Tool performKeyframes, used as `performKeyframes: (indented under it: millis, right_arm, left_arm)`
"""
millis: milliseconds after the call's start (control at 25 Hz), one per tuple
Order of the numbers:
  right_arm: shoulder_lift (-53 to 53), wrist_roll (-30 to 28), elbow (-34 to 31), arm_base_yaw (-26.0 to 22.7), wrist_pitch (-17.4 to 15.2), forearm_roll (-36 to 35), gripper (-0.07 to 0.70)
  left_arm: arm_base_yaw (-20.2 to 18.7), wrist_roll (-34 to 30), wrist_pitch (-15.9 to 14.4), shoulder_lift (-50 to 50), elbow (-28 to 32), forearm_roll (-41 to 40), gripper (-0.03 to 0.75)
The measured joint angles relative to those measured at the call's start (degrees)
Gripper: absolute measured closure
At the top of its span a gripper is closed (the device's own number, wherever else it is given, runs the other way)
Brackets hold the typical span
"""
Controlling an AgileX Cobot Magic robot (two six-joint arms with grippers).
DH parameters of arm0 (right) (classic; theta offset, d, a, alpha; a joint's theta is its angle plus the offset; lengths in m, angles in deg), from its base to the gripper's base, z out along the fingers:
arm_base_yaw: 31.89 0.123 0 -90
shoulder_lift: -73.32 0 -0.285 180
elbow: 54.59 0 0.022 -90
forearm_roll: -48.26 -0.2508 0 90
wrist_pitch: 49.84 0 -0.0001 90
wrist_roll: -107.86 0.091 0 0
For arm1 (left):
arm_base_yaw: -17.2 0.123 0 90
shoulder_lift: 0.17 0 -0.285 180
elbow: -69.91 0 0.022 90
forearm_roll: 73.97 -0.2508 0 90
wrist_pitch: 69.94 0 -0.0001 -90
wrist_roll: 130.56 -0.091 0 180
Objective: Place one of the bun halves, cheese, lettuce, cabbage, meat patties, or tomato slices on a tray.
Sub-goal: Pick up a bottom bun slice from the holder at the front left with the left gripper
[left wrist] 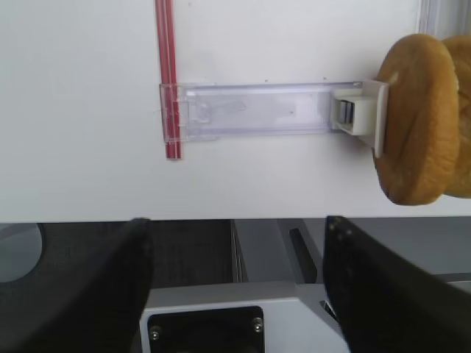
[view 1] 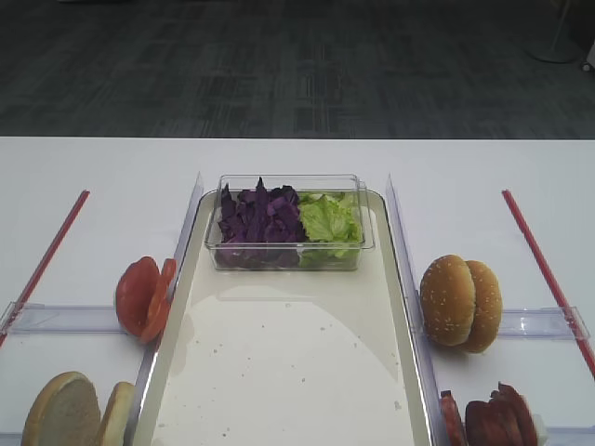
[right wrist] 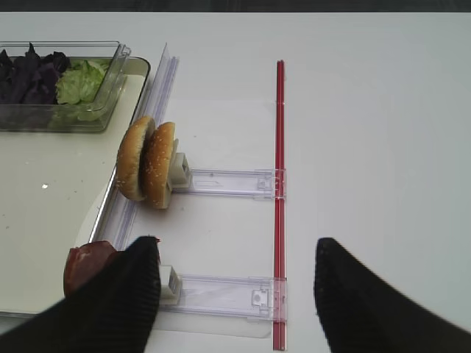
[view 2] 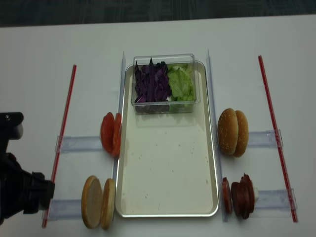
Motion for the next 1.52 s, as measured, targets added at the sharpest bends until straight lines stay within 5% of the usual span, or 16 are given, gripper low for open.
performKeyframes:
  millis: [400,960,1320,1520]
  right_arm:
    - [0.00,0.00,0.00,0.00,0.00,0.00,0.150]
    - [0.00,0.00,0.00,0.00,0.00,0.00,0.150]
    - [0.00,0.00,0.00,0.00,0.00,0.00,0.150]
    - [0.00,0.00,0.00,0.00,0.00,0.00,0.150]
  left_arm:
    - [-0.26,-2.59,1.22,-0.25,-0.24,3.74,0.251]
    - [-8.35,-3.95,3.15,-0.51,-2.34,5.47,0.251]
    - [-20.91,2.99,3.55,-10.01,-7.97,4.65,0.251]
    - [-30.89,10.99,6.53,-16.20,-9.49,1.20,0.251]
